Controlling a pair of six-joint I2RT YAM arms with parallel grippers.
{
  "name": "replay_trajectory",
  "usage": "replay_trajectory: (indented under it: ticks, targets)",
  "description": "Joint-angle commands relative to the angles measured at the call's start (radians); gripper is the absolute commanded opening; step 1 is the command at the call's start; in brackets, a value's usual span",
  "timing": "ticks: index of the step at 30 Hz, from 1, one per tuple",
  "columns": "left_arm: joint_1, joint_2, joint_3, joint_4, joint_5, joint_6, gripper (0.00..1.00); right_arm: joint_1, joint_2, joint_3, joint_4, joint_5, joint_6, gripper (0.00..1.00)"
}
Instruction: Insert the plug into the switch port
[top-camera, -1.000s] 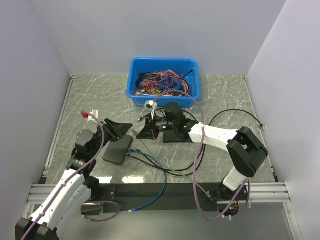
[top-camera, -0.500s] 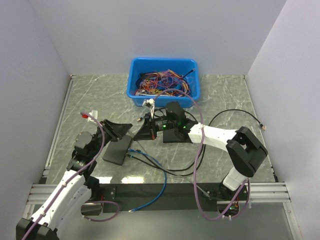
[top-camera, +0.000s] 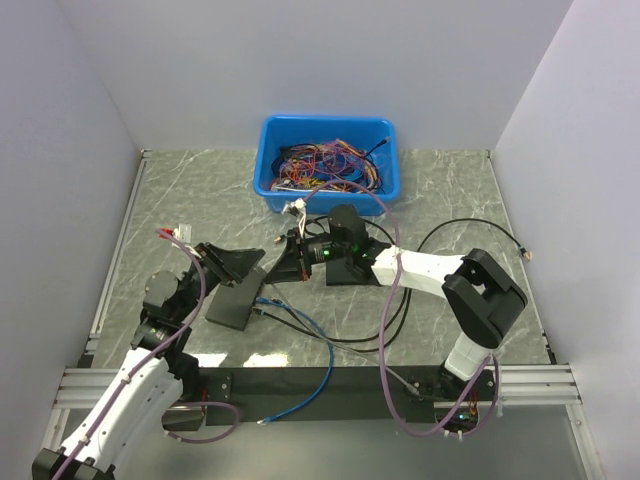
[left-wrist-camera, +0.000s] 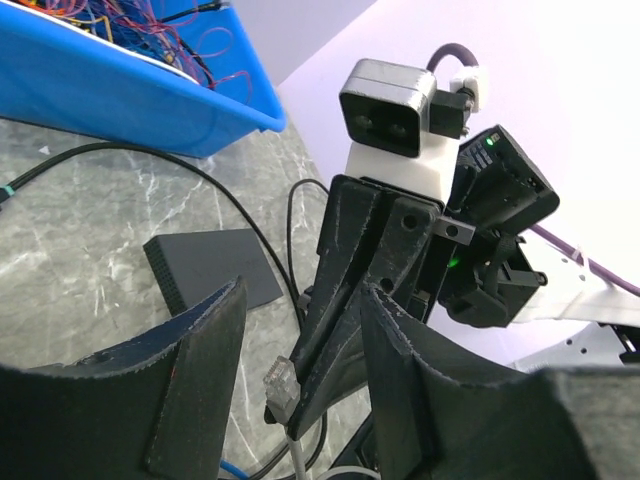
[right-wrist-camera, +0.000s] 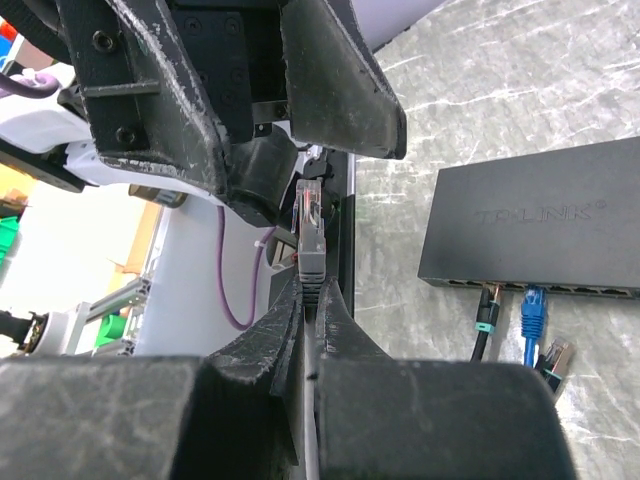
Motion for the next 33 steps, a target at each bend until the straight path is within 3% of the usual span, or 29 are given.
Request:
replay_trajectory:
  ticks: [1, 13, 17, 24, 33]
  targets:
    - [-0.003, 0.000, -0.010, 0.069, 0.049, 0.014, 0.54, 0.001, -0.008, 0.035, 0.055, -0.008, 0.007, 0.00]
    - [-0.003, 0.009, -0.019, 0.073, 0.065, 0.015, 0.49, -0.022, 0.011, 0.036, 0.132, -0.034, 0.071, 0.00]
    - [-0.003, 0.001, -0.027, 0.079, 0.071, 0.010, 0.39, -0.025, 0.026, 0.033, 0.155, -0.034, 0.087, 0.00]
    - [-0.004, 0.003, -0.019, 0.072, 0.086, 0.014, 0.35, -0.034, 0.040, 0.033, 0.209, -0.039, 0.134, 0.00]
    - [-0.004, -0.002, -0.010, 0.059, 0.085, 0.015, 0.10, -0.034, 0.043, 0.029, 0.181, -0.033, 0.114, 0.00]
